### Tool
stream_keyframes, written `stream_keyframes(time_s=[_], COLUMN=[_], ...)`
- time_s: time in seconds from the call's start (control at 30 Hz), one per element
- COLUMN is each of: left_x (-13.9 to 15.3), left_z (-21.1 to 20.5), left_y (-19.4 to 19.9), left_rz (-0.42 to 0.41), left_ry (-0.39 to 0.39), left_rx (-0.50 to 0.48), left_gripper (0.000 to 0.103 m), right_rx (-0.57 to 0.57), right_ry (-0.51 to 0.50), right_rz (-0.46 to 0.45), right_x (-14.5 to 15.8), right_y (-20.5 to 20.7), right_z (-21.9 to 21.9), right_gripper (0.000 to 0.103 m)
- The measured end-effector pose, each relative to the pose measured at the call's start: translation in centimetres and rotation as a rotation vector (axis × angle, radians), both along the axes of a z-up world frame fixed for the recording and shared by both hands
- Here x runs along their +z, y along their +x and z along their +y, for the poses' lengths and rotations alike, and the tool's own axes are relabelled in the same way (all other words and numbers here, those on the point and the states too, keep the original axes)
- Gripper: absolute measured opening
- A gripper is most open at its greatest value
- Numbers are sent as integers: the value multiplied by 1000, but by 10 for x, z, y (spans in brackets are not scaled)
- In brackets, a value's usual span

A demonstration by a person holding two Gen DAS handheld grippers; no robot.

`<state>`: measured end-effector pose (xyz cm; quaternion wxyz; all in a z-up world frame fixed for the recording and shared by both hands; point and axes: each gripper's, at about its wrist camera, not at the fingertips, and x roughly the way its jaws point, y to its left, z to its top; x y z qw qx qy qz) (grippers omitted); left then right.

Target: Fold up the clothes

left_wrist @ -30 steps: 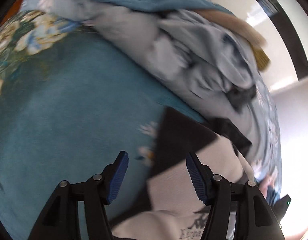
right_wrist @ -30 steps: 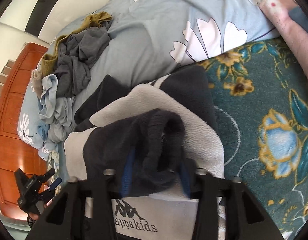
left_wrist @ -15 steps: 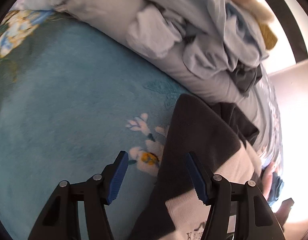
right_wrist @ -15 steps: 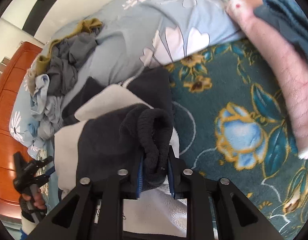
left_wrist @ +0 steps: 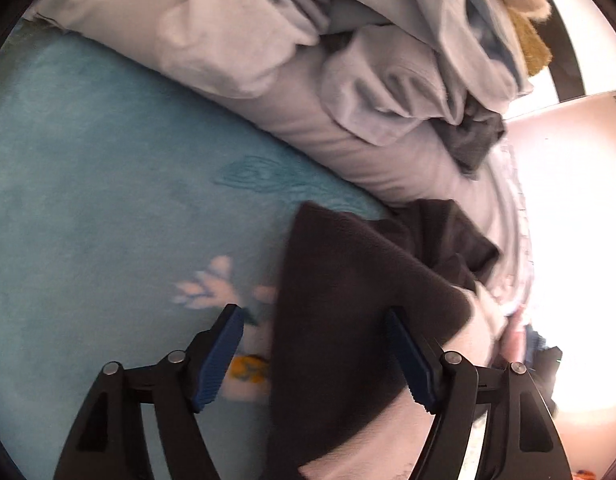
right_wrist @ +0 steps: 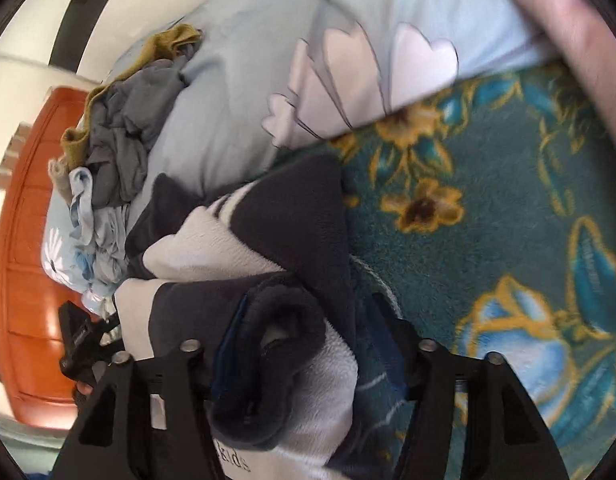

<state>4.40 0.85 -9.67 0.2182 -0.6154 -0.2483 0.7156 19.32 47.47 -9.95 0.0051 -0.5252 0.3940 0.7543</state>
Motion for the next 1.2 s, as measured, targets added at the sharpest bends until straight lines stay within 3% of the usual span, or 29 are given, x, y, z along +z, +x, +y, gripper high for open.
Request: stream_keyframes(time_s=[0.1,0.13,0.2,0.27,0.33,0.47,0.6,0.73,0.8,0.93,1.07,1.2], left_x=[-1,-1,0,4,12,52,114,154,152,111,80,72], left_z=[7,9,12,14,17,15,33,54,62,84,109,91], left_y=[4,5,6,9,12,18,12,-14,-33,-80,-91,-89], left_rz=[19,26,37,57,86,189,359,490,494,381,345,288], left_ry=[16,13,9,-12,-21,31,87,145,111,39,-126,-57], left_rx=[-11,-8,3,10,10,5,-61,-71,-57,-47,-107,-69], left_gripper=[74,67,48,19,13,11,11,11,11,11,12,21], right_rx=[-2,-3,-7,-18,-23,-21,40,-17,-101,-170,-164,-185], right_ry=[4,4,-1,-5,-30,-83,-1,82,79,58,83,116], right_rz=[5,5,5,14,58,169,323,452,432,291,167,148], right_x=[3,5,8,13,26,60,117,150,138,87,54,55], right_y=[0,0,1,3,10,24,19,-1,-16,-52,-68,-61], right_z=[-4,-5,-9,-11,-10,-4,-1,19,34,52,48,49], right_gripper=[62,52,45,36,30,28,27,28,28,28,29,40])
